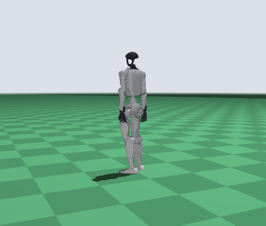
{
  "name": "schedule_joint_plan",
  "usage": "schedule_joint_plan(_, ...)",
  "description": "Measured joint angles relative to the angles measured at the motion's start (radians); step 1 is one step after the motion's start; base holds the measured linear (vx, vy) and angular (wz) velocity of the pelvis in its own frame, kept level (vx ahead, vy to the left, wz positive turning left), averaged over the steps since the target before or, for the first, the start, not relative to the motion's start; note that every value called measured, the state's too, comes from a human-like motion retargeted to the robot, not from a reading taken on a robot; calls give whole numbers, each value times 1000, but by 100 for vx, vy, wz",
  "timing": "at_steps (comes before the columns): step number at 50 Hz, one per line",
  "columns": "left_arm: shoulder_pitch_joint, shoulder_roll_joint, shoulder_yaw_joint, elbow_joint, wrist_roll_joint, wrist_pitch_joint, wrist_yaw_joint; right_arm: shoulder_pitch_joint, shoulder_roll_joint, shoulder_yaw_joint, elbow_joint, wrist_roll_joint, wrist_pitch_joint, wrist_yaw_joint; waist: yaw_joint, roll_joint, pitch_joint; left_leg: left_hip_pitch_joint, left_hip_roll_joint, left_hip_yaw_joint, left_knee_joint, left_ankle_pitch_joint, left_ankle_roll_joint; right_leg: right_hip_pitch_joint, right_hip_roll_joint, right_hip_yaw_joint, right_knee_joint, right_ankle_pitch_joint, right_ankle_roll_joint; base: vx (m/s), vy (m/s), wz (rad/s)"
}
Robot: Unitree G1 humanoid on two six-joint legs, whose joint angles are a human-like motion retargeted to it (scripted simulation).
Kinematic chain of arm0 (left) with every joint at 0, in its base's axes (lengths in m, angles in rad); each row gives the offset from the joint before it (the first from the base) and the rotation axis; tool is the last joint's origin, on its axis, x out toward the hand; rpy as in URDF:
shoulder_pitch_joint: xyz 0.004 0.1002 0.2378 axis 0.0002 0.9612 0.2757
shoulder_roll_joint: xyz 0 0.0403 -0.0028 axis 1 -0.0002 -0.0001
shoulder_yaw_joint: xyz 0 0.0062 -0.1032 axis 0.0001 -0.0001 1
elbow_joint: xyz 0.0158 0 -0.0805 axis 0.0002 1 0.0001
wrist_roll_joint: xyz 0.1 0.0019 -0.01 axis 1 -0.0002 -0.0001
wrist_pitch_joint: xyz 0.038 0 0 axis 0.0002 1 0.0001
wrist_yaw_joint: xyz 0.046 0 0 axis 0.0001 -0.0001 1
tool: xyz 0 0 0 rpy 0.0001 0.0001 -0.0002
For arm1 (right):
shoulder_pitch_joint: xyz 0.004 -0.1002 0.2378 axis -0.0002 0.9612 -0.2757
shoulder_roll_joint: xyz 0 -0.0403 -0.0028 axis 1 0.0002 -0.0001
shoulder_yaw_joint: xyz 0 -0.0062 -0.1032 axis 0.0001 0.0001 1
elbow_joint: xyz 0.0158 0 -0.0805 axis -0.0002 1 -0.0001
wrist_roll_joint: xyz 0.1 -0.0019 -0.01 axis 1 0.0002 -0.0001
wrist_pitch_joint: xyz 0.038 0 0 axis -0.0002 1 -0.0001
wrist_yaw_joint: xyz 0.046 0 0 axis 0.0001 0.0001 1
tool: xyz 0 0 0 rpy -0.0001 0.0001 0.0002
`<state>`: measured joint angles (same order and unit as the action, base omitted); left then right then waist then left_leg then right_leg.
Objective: In place motions
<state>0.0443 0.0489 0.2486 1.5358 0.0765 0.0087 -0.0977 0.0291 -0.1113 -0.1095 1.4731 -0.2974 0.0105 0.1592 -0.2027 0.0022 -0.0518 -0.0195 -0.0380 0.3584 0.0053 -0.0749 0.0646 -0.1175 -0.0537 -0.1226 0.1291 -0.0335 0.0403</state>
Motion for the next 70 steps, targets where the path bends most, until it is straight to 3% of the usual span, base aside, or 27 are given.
schedule_joint_plan(7, 12, 0, -8, -53, 18, -8, 12, 16, -40, -11, 46, 48, -7, -36, -12, 22, 2, 14, 18, -11, 21, -23, -12, 32, 16, -51, -34, 12, -19, 13, -3, 4)
schedule_joint_plan(13, 41, -15, 28, -23, -19, -5, 60, -27, -29, 30, 77, 70, -14, -56, 19, -2, 15, -21, 48, 10, 197, -74, -27, 72, 5, -41, -45, 12, -34, 20, -8, -9)
schedule_joint_plan(15, 52, -29, 62, -1, -58, -3, 63, -54, -16, 62, 74, 82, -18, -59, 29, -18, 26, -71, 58, 35, 327, -32, -5, 83, -10, -16, -44, 15, -37, 20, -3, -12)
schedule_joint_plan(17, 59, -37, 86, 21, -91, 1, 48, -87, 6, 89, 59, 104, -17, -51, 22, -38, 41, -155, 80, 35, 519, 82, 24, 94, -34, -28, -44, 19, -48, 8, -4, 38)
schedule_joint_plan(20, 65, -28, 90, 46, -106, -7, 13, -149, 39, 100, 33, 157, -20, -32, 50, -66, 99, -282, 146, 56, 802, 229, 132, 122, -42, -16, -38, 24, -66, 5, -10, 13)
schedule_joint_plan(22, 77, -19, 69, 73, -104, -19, 1, -205, 55, 107, 16, 202, -19, -1, 110, -83, 141, -350, 208, 79, 970, 209, 195, 153, -36, 1, -38, 30, -85, 12, -17, -58)
schedule_joint_plan(25, 94, -20, 58, 139, -72, -8, -20, -291, 79, 91, -19, 217, -8, 33, 171, -86, 165, -440, 304, 87, 1166, 70, 197, 185, -3, -7, -44, 28, -140, 14, -26, -31)
schedule_joint_plan(30, 123, -18, 67, 150, -59, -18, -44, -402, 84, 113, -97, 227, -18, 48, 212, -90, 176, -602, 248, 56, 1263, 35, 196, 165, -17, -1, -39, 39, -147, 0, 4, 13)
schedule_joint_plan(38, 139, -2, 70, 144, -71, -30, -20, -496, 87, 91, -146, 191, -32, 34, 200, -94, 153, -656, 244, 88, 1239, 16, 196, 148, -25, -30, -42, 34, -139, 0, 2, 39)
schedule_joint_plan(46, 118, -2, 64, 131, -79, -35, -12, -490, 85, 69, -148, 211, -38, 22, 163, -91, 121, -581, 211, 72, 1128, 56, 195, 142, -45, -82, -52, 25, -107, -3, 6, 42)
schedule_joint_plan(49, 118, -11, 57, 128, -75, -38, -13, -469, 88, 67, -146, 219, -40, 22, 145, -87, 98, -512, 143, 39, 1003, 80, 173, 140, -61, -103, -59, 24, -83, -1, 14, 23)
schedule_joint_plan(55, 135, -25, 61, 134, -94, -39, -3, -415, 109, 89, -140, 226, -42, 29, 131, -68, 45, -263, 37, -11, 569, 123, 63, 139, -52, -113, -64, 8, -44, 2, 8, -24)
schedule_joint_plan(59, 125, -24, 68, 158, -152, -48, 55, -336, 107, 153, -144, 192, -57, 32, 127, -29, 1, -83, 18, 8, 257, -47, 8, 137, -3, -90, -47, -19, -35, 3, 6, -56)
schedule_joint_plan(63, 49, -28, 74, 164, -201, -40, 106, -227, 91, 170, -151, 103, -57, 47, 61, 13, -25, -36, 27, -21, 114, -16, 7, 123, 20, -125, -1, -59, -31, -13, 7, 24)
schedule_joint_plan(66, -49, -4, 27, 150, -186, -57, 108, -154, 74, 119, -132, 107, -70, 26, 119, -7, 34, 6, 28, 20, 82, -3, 16, 111, 16, -68, 98, -73, -28, -26, 9, -83)
schedule_joint_plan(68, -104, 5, -44, 119, -174, -60, 105, -93, 57, 81, -96, 114, -72, 18, 275, -9, 52, 31, 36, 166, 50, 7, 42, 58, 41, 66, 202, -38, -32, -11, 5, -211)
schedule_joint_plan(69, -137, 9, -76, 106, -169, -55, 97, -67, 47, 59, -77, 102, -68, 18, 199, -6, 44, 19, 41, 88, 68, -4, 32, 37, 10, -4, 257, -21, -20, -19, 5, 237)
schedule_joint_plan(70, -172, 13, -104, 96, -167, -48, 86, -45, 36, 36, -58, 85, -62, 20, 35, -2, 31, -3, 47, -76, 102, -24, 8, 24, -45, -152, 309, -9, -1, -29, 7, 323)
